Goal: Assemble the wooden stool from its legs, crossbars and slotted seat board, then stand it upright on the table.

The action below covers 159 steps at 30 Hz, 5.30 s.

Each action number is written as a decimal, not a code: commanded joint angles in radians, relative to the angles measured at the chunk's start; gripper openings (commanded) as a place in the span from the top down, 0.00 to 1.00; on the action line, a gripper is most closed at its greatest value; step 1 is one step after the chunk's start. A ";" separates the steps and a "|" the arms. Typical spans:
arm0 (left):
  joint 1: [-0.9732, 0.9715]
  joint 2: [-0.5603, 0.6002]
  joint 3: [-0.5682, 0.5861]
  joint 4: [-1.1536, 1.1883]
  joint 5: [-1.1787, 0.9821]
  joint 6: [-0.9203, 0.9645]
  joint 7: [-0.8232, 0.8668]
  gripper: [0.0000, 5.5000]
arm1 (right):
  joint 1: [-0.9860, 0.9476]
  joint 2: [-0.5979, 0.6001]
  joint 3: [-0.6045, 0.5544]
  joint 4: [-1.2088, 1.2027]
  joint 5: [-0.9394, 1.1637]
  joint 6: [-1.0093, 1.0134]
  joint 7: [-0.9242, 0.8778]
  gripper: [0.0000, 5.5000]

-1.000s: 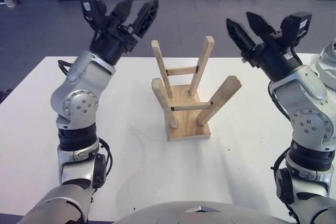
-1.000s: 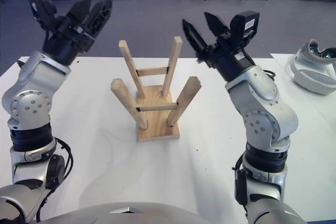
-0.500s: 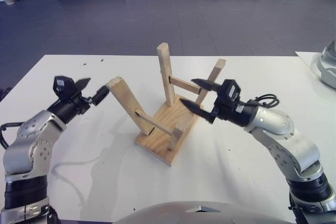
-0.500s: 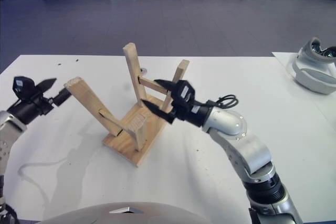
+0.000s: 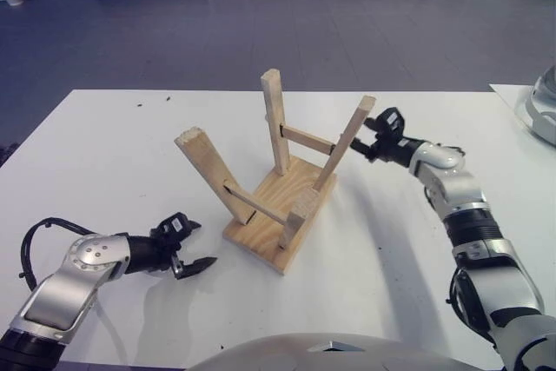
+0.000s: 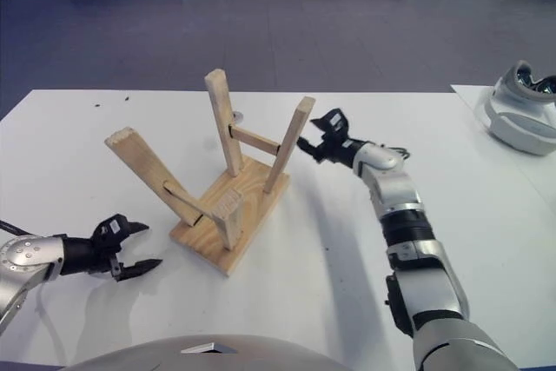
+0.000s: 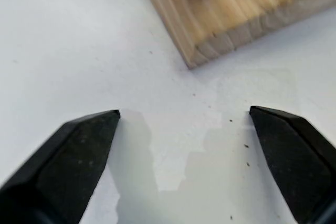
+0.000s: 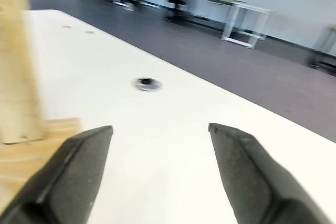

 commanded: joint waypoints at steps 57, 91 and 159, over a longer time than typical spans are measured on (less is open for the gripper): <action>0.058 -0.090 0.351 -0.430 -0.663 0.320 0.048 0.17 | 0.873 -0.212 -0.399 -1.215 0.461 0.682 0.047 0.38; -0.123 0.042 -0.004 -0.170 -0.201 0.004 -0.235 0.71 | 0.759 -0.433 -0.162 -0.977 0.216 0.304 0.370 0.69; -1.006 -0.298 0.262 0.646 -0.029 -0.191 0.610 0.36 | 0.319 -0.108 -0.484 0.045 0.301 -0.013 -0.413 0.33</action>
